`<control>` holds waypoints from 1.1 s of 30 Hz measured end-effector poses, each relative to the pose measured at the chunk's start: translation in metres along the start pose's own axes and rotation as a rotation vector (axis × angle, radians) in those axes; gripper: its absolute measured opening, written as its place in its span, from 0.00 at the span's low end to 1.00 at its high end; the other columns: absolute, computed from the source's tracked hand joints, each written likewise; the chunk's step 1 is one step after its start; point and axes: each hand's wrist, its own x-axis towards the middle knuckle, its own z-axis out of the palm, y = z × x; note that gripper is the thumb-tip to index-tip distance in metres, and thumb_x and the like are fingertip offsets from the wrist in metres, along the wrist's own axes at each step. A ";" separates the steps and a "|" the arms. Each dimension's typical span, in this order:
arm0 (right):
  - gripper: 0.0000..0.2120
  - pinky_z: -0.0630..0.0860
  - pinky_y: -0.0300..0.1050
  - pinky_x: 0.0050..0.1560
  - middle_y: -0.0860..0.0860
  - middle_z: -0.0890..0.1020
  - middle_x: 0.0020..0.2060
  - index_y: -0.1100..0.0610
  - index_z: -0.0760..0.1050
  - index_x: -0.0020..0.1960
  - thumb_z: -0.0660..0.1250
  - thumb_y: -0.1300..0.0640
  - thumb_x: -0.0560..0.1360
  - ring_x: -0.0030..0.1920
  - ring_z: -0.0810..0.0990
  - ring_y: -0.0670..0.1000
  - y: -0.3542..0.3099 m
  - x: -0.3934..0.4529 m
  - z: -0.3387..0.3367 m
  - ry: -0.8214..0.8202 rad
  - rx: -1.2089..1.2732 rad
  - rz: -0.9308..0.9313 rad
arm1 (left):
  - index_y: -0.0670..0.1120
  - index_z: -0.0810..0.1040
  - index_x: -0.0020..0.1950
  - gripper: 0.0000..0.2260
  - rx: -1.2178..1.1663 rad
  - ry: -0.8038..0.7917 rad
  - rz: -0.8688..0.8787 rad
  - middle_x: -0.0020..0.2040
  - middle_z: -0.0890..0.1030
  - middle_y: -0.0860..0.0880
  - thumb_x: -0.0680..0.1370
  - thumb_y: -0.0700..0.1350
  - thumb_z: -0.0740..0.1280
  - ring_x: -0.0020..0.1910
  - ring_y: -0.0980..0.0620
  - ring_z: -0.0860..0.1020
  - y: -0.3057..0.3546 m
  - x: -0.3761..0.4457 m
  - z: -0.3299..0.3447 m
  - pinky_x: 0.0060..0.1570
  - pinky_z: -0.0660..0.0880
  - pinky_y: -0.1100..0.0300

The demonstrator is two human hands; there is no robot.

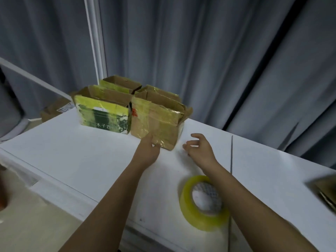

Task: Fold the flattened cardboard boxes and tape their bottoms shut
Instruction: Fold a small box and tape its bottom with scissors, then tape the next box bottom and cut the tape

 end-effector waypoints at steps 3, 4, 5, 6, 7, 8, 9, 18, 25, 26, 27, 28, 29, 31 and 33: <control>0.12 0.78 0.54 0.56 0.53 0.81 0.45 0.52 0.74 0.55 0.69 0.63 0.74 0.46 0.80 0.51 0.011 -0.032 -0.044 0.051 0.084 -0.049 | 0.39 0.71 0.63 0.15 0.014 -0.031 0.132 0.52 0.74 0.44 0.77 0.40 0.60 0.51 0.47 0.74 0.020 -0.015 0.023 0.50 0.68 0.60; 0.11 0.79 0.52 0.54 0.53 0.82 0.43 0.52 0.75 0.53 0.68 0.64 0.75 0.43 0.80 0.50 0.015 -0.044 -0.062 0.071 0.084 -0.073 | 0.39 0.72 0.61 0.13 0.011 -0.066 0.167 0.50 0.74 0.44 0.77 0.41 0.61 0.47 0.49 0.73 0.027 -0.022 0.034 0.48 0.67 0.61; 0.10 0.79 0.47 0.51 0.52 0.82 0.41 0.52 0.76 0.52 0.68 0.65 0.75 0.41 0.79 0.49 0.020 -0.056 -0.081 0.092 0.074 -0.097 | 0.40 0.72 0.62 0.13 0.008 -0.109 0.193 0.51 0.73 0.46 0.78 0.41 0.62 0.47 0.51 0.73 0.035 -0.031 0.045 0.49 0.67 0.62; 0.09 0.78 0.41 0.49 0.51 0.81 0.40 0.52 0.77 0.50 0.68 0.64 0.75 0.39 0.78 0.47 0.025 -0.068 -0.100 0.118 0.046 -0.115 | 0.43 0.72 0.64 0.14 0.015 -0.157 0.226 0.53 0.73 0.47 0.79 0.41 0.63 0.48 0.52 0.74 0.043 -0.039 0.057 0.49 0.67 0.63; 0.08 0.75 0.35 0.47 0.49 0.81 0.39 0.52 0.78 0.49 0.69 0.63 0.75 0.38 0.77 0.45 0.033 -0.080 -0.119 0.148 0.007 -0.125 | 0.45 0.71 0.65 0.14 0.031 -0.203 0.267 0.55 0.73 0.48 0.79 0.41 0.62 0.50 0.53 0.74 0.052 -0.048 0.069 0.51 0.68 0.64; 0.07 0.73 0.31 0.44 0.49 0.81 0.38 0.52 0.79 0.48 0.69 0.62 0.74 0.37 0.76 0.43 0.041 -0.092 -0.136 0.182 -0.034 -0.120 | 0.46 0.72 0.66 0.14 0.043 -0.245 0.306 0.57 0.73 0.49 0.79 0.41 0.62 0.52 0.54 0.74 0.061 -0.055 0.083 0.52 0.68 0.64; 0.06 0.71 0.29 0.43 0.48 0.81 0.38 0.52 0.80 0.48 0.70 0.61 0.74 0.36 0.75 0.41 0.051 -0.103 -0.153 0.215 -0.065 -0.103 | 0.47 0.73 0.65 0.14 0.048 -0.279 0.336 0.57 0.73 0.50 0.80 0.41 0.62 0.53 0.54 0.74 0.070 -0.064 0.096 0.54 0.69 0.64; 0.06 0.71 0.35 0.45 0.51 0.81 0.48 0.55 0.80 0.50 0.71 0.61 0.73 0.47 0.78 0.50 0.143 -0.161 -0.287 0.631 -0.308 -0.027 | 0.48 0.76 0.60 0.11 0.046 -0.472 0.449 0.52 0.79 0.54 0.79 0.40 0.62 0.54 0.56 0.76 0.120 -0.125 0.224 0.55 0.69 0.68; 0.31 0.55 0.56 0.67 0.59 0.61 0.73 0.55 0.63 0.71 0.70 0.54 0.71 0.72 0.56 0.62 0.182 -0.163 -0.355 0.875 -0.866 0.240 | 0.46 0.76 0.59 0.10 0.048 -0.592 0.358 0.50 0.81 0.48 0.79 0.40 0.61 0.50 0.50 0.79 0.134 -0.149 0.295 0.41 0.69 0.76; 0.34 0.53 0.57 0.68 0.59 0.58 0.74 0.54 0.61 0.72 0.70 0.54 0.70 0.74 0.54 0.62 0.191 -0.165 -0.364 0.874 -0.916 0.280 | 0.47 0.76 0.58 0.10 0.047 -0.600 0.351 0.50 0.82 0.47 0.79 0.40 0.61 0.50 0.48 0.80 0.136 -0.151 0.304 0.42 0.70 0.73; 0.34 0.52 0.58 0.69 0.59 0.58 0.75 0.54 0.60 0.73 0.70 0.54 0.71 0.74 0.53 0.63 0.198 -0.167 -0.371 0.856 -0.939 0.298 | 0.48 0.77 0.57 0.09 0.050 -0.603 0.342 0.50 0.82 0.46 0.79 0.41 0.61 0.50 0.47 0.80 0.137 -0.153 0.312 0.43 0.72 0.70; 0.33 0.51 0.58 0.70 0.59 0.58 0.75 0.54 0.61 0.74 0.68 0.56 0.72 0.74 0.55 0.63 0.204 -0.168 -0.377 0.822 -0.937 0.303 | 0.49 0.77 0.56 0.09 0.053 -0.604 0.334 0.50 0.82 0.46 0.79 0.41 0.61 0.51 0.46 0.80 0.139 -0.156 0.319 0.43 0.73 0.68; 0.30 0.52 0.60 0.70 0.59 0.59 0.75 0.55 0.62 0.74 0.66 0.59 0.74 0.73 0.58 0.63 0.208 -0.169 -0.382 0.793 -0.915 0.287 | 0.50 0.77 0.55 0.09 0.050 -0.606 0.328 0.50 0.82 0.48 0.79 0.41 0.61 0.51 0.47 0.80 0.140 -0.158 0.326 0.43 0.73 0.69; 0.25 0.65 0.63 0.64 0.57 0.62 0.74 0.55 0.66 0.72 0.61 0.64 0.75 0.70 0.62 0.64 0.208 -0.171 -0.387 0.799 -0.860 0.229 | 0.50 0.77 0.54 0.09 0.028 -0.613 0.325 0.49 0.81 0.50 0.79 0.40 0.61 0.51 0.50 0.80 0.143 -0.164 0.337 0.40 0.70 0.74; 0.25 0.74 0.61 0.51 0.57 0.65 0.73 0.56 0.68 0.71 0.59 0.67 0.75 0.66 0.67 0.65 0.204 -0.175 -0.389 0.858 -0.805 0.148 | 0.49 0.75 0.60 0.10 0.003 -0.605 0.314 0.56 0.79 0.49 0.79 0.41 0.62 0.55 0.50 0.78 0.146 -0.170 0.344 0.45 0.70 0.73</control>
